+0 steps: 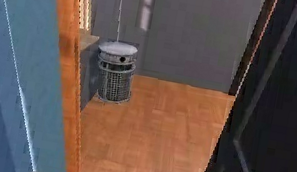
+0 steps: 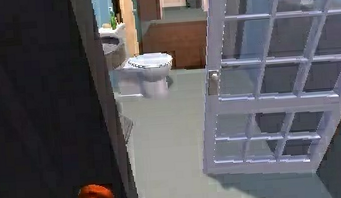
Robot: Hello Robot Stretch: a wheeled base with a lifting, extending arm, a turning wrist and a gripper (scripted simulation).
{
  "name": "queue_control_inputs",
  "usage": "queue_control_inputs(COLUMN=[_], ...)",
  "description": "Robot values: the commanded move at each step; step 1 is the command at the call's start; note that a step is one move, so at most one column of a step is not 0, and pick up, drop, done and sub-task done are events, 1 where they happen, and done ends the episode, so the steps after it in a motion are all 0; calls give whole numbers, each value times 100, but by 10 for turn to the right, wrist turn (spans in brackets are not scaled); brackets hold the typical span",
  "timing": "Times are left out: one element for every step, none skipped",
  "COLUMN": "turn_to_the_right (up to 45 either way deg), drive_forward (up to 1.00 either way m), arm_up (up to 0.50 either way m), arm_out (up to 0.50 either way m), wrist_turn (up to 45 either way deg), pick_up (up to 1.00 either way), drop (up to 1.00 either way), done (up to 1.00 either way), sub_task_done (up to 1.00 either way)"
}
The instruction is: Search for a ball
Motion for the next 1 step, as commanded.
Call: queue_control_inputs(turn_to_the_right=[0], drive_forward=[70], arm_up=[0], arm_out=[0], wrist_turn=[0], pick_up=[0], drop=[0], done=[0], sub_task_done=[0])
